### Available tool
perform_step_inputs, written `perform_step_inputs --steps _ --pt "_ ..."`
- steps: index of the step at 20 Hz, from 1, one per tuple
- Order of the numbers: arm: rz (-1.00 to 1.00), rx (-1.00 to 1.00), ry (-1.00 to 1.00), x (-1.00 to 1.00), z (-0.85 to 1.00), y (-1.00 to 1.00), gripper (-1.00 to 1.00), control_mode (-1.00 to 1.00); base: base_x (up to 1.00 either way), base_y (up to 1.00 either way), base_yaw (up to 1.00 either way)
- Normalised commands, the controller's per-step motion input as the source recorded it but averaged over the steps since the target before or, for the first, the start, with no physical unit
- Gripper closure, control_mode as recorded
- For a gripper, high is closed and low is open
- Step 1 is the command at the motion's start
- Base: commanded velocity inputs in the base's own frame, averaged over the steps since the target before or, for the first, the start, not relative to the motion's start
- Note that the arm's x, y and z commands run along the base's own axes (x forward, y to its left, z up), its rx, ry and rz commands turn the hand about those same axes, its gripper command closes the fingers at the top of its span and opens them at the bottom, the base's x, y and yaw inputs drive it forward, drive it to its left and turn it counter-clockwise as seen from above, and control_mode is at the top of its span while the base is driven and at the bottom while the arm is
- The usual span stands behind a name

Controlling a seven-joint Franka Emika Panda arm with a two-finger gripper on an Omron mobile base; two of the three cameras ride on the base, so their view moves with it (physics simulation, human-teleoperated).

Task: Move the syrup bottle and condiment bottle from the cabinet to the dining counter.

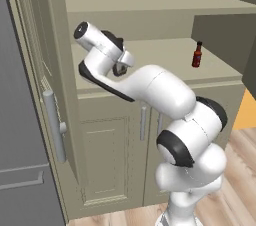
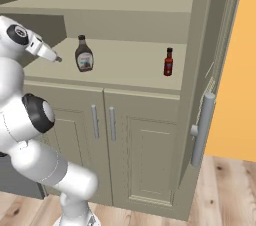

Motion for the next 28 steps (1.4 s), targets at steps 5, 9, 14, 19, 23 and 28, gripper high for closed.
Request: perform_step_inputs --steps 5,9,14,19,23,28 --pt "0.07 0.04 -0.17 0.16 -0.18 -0.17 -1.00 -1.00 0.00 0.00 0.00" --pt "0.07 0.03 -0.21 0.11 -0.10 -0.04 -1.00 -1.00 0.00 0.00 0.00" --pt "0.00 0.00 -0.17 0.00 0.00 0.00 -1.00 -1.00 0.00 0.00 0.00" --pt "-0.07 -0.02 -0.03 0.19 0.00 0.00 -1.00 -1.00 0.00 0.00 0.00" --pt "-0.07 -0.03 0.00 0.37 0.00 0.09 -1.00 -1.00 0.00 0.00 0.00" --pt "-0.11 -0.06 0.00 0.21 0.00 0.21 -1.00 -1.00 0.00 0.00 0.00"
